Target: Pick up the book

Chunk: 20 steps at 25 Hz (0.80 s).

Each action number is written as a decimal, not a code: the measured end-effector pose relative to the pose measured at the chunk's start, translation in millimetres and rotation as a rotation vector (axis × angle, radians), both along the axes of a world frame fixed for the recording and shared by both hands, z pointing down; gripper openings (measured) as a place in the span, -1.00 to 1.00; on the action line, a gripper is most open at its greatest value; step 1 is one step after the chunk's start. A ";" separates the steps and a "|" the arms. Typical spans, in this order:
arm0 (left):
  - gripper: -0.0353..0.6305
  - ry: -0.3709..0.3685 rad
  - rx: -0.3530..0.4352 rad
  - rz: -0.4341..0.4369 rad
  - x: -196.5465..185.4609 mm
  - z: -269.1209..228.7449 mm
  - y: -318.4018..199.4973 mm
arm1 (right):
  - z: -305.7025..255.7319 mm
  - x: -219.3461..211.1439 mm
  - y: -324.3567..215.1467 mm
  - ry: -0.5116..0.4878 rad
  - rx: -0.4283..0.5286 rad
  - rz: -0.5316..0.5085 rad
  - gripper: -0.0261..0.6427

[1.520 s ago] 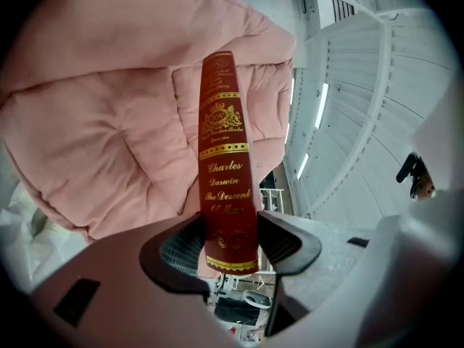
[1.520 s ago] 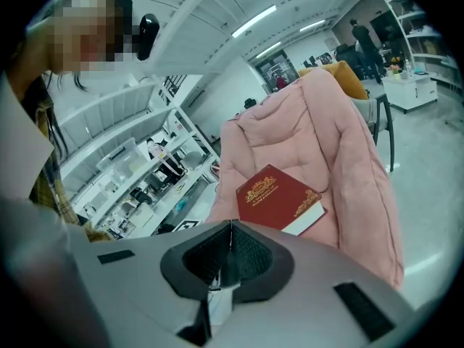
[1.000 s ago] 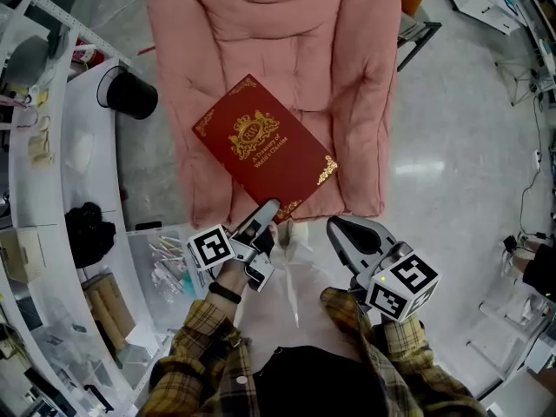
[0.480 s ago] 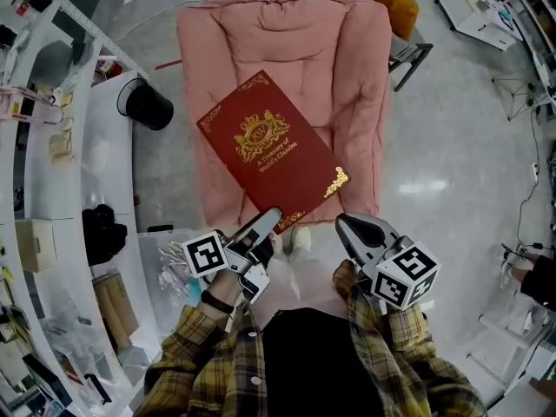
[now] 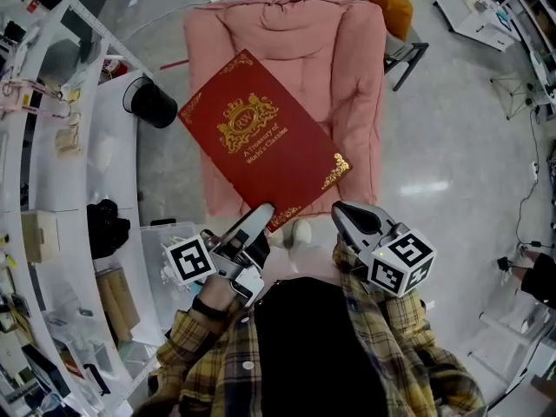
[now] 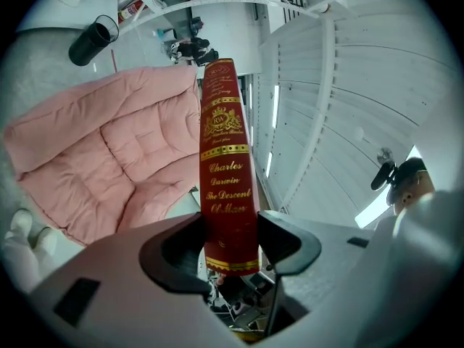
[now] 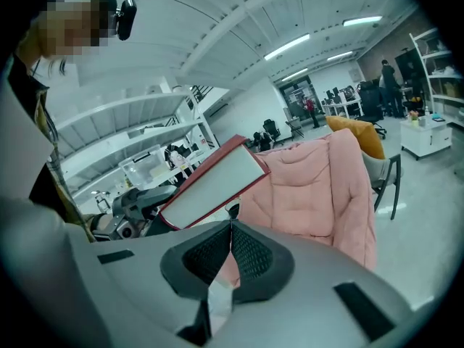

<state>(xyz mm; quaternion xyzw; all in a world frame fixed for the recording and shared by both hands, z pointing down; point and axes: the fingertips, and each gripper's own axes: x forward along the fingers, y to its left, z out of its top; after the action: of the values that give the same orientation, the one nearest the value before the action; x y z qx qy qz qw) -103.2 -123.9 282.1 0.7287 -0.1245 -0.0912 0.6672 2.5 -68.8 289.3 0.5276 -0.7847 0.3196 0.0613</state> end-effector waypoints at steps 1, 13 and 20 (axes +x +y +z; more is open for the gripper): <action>-0.19 0.005 0.005 -0.007 -2.8 -3.5 0.8 | -0.9 -1.5 -0.1 0.002 0.004 -0.003 -0.87; -0.19 0.019 0.027 -0.049 -29.0 -21.7 14.5 | -17.6 -22.9 -9.3 0.016 0.044 -0.056 -0.87; -0.19 0.042 0.028 -0.058 -27.0 -27.1 16.0 | -20.6 -33.2 -11.4 0.022 0.054 -0.101 -0.87</action>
<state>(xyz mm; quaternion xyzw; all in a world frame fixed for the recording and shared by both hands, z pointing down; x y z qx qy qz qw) -130.2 -107.9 255.0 0.7319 -0.1302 -0.1277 0.6566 -30.6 -80.1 268.8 0.4921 -0.8180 0.2892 0.0716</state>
